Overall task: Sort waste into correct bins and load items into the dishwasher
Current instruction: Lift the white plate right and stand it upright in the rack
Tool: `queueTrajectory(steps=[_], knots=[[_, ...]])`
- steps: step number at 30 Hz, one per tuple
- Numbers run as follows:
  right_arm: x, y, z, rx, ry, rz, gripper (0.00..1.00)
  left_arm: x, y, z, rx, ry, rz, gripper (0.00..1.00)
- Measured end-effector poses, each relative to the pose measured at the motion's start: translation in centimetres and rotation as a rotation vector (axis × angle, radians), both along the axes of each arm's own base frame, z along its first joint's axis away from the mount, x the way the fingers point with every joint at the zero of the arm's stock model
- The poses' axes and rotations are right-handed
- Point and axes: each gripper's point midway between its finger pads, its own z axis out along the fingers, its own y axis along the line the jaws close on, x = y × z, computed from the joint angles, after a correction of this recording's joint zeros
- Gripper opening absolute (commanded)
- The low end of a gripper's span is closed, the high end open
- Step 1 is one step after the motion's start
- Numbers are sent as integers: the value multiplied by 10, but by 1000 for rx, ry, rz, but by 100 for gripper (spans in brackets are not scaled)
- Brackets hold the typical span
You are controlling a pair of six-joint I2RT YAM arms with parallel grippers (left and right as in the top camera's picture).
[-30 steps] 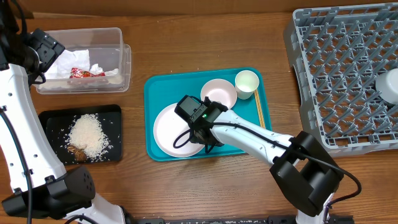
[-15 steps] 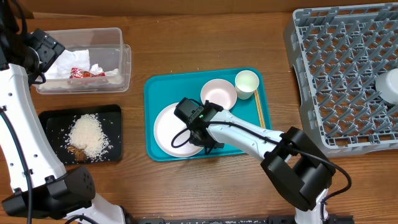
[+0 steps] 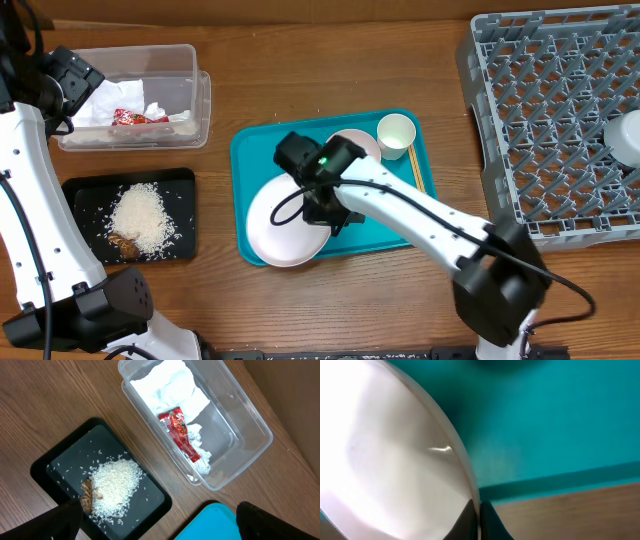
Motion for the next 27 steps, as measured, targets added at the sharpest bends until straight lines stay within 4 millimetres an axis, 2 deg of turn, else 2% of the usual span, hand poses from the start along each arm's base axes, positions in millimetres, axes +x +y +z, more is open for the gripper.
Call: queueTrajectory(steps=[4,7,9,11,14,17,22,24,27], knots=[[0,0,44,48,-29,80,4,0,0,0,0,0,0,100],[11,-5,81,99,-81,119,4,0,0,0,0,0,0,100],[25,-18,109,121,-136,112,4,0,0,0,0,0,0,100],[46,-41,136,120,-213,69,4,0,0,0,0,0,0,100],[87,-92,178,111,-361,-64,4,0,0,0,0,0,0,100],[125,-161,209,86,-493,-242,4,0,0,0,0,0,0,100],[172,-278,234,3,-671,-480,4,0,0,0,0,0,0,100],[183,-315,242,-32,-732,-544,4,0,0,0,0,0,0,100],[194,-358,247,-89,-787,-597,4,0,0,0,0,0,0,100]])
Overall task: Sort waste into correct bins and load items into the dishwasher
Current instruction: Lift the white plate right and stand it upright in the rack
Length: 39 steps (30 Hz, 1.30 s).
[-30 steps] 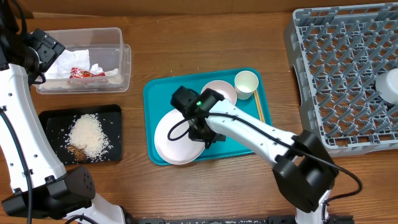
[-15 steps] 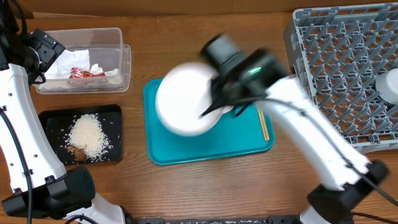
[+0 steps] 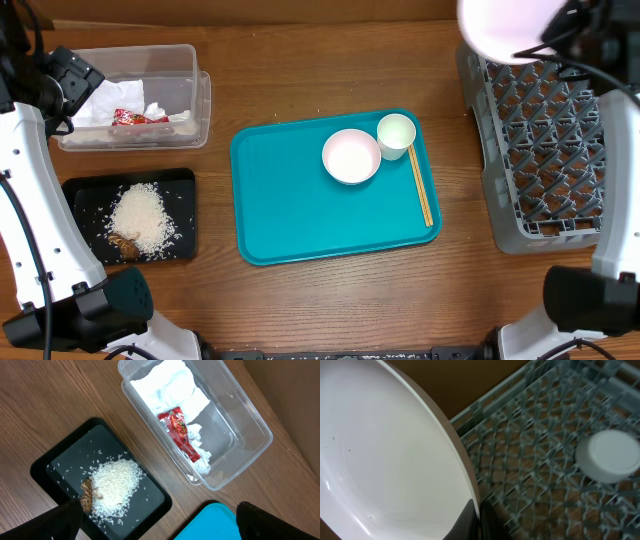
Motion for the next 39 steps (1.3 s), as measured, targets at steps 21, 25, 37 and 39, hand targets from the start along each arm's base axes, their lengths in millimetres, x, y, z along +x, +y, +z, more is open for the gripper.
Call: queueTrajectory(steps=[21,25,37,39], knots=[[80,-60,-144,-466,337,-124,4,0,0,0,0,0,0,100],[81,-52,-144,-484,344,-111,4,0,0,0,0,0,0,100],[79,3,-147,-476,354,-34,100,0,0,0,0,0,0,100],[78,16,-140,-466,332,-24,100,0,0,0,0,0,0,100]])
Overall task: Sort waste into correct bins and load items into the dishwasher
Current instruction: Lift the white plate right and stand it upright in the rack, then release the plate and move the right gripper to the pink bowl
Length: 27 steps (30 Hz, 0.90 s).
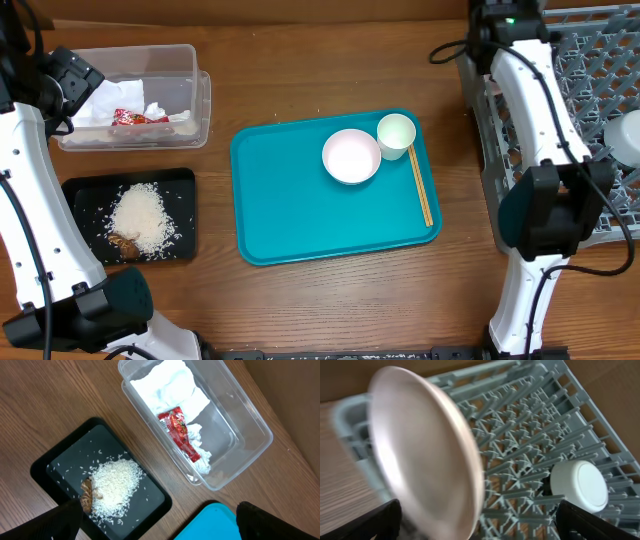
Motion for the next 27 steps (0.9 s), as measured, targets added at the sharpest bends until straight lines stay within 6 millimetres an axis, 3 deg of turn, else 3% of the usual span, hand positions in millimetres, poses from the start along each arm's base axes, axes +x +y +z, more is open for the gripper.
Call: queueTrajectory(steps=[6,11,14,18,22,27], knots=[[-20,41,54,192,-106,97,100,0,0,0,0,0,0,100],[-68,113,111,595,-141,357,100,0,0,0,0,0,0,100],[-100,155,123,799,-77,486,98,0,0,0,1,0,0,100],[-133,207,95,928,116,567,97,0,0,0,0,0,0,100],[-157,257,36,918,308,623,89,0,0,0,0,0,0,100],[-175,308,-39,853,393,657,86,0,0,0,0,0,0,100]])
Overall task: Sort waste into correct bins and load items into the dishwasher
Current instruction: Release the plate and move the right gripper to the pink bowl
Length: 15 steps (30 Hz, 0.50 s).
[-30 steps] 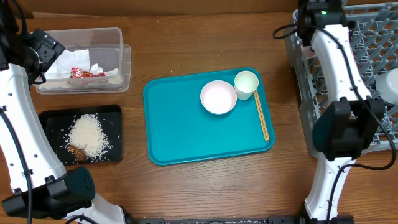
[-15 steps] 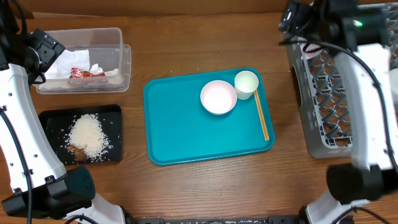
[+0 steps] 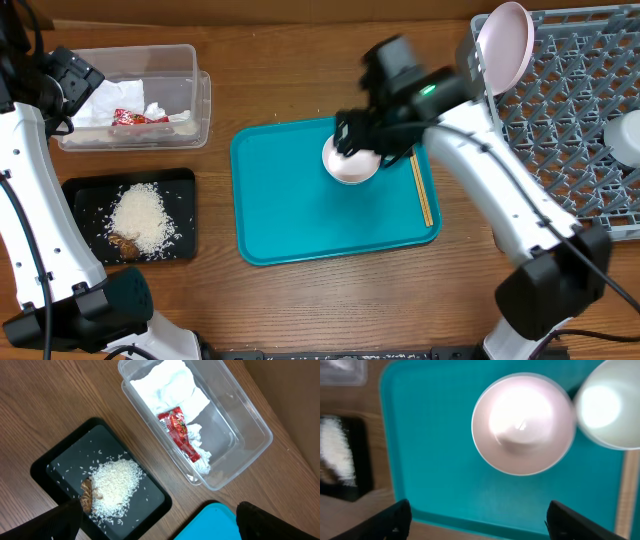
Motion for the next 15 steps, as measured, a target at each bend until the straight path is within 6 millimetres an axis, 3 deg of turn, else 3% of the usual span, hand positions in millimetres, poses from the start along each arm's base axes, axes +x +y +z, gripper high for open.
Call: queueTrajectory(steps=[6,10,15], knots=[[-15,25,-52,-73,-49,32,85,0,0,0,0,0,0,100],[-11,29,-61,-106,-107,27,80,0,0,0,1,0,0,100],[7,27,-60,-134,-184,-7,78,0,0,0,0,0,0,100]])
